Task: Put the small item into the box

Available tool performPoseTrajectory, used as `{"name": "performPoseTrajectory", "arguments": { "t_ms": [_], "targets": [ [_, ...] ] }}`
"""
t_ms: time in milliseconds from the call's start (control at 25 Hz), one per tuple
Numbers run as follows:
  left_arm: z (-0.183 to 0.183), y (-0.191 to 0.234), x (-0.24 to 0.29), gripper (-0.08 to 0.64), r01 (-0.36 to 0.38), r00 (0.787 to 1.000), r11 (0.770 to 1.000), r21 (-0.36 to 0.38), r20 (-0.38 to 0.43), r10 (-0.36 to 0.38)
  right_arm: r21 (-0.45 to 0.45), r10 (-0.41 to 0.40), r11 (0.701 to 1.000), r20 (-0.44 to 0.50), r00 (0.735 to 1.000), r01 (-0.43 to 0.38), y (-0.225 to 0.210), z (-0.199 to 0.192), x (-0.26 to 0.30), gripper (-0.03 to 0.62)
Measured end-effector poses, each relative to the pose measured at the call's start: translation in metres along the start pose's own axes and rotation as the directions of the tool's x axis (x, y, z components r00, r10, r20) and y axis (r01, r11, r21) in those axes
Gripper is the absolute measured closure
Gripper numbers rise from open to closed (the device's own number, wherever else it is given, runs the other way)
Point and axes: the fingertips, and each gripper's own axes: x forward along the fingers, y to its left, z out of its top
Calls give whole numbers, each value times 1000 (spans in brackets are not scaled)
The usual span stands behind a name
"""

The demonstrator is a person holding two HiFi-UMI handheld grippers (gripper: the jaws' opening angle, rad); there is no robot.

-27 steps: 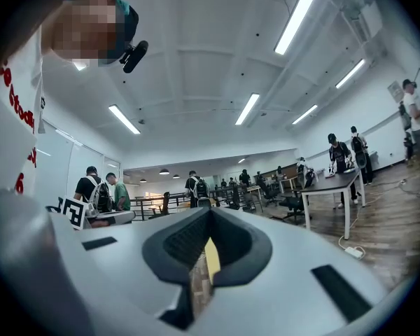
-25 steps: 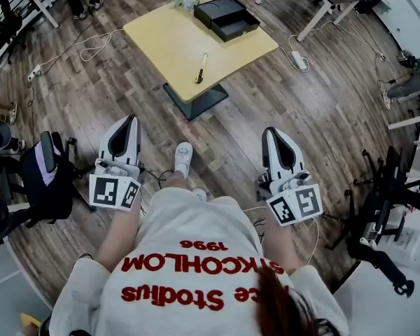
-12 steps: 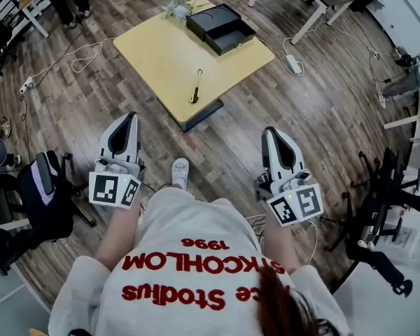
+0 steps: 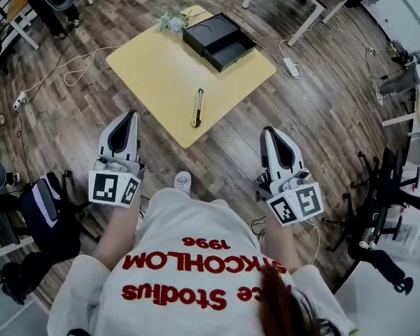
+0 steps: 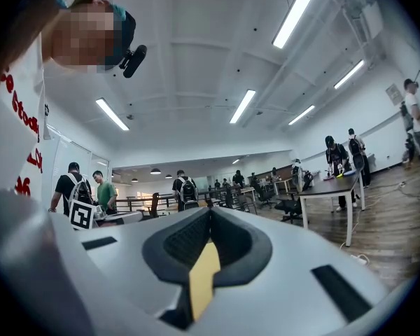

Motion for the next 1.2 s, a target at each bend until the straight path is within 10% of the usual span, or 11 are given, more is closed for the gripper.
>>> {"name": "performPoseTrajectory", "arguments": {
  "t_ms": [680, 1200],
  "targets": [
    [-26, 68, 59, 554, 37, 998, 999, -30, -46, -39, 44, -76, 996, -38, 996, 78, -16, -14, 76, 586],
    [-38, 82, 81, 554, -67, 996, 998, -16, -66, 66, 61, 53, 997, -49, 997, -50, -42, -17, 133, 586]
  ]
}}
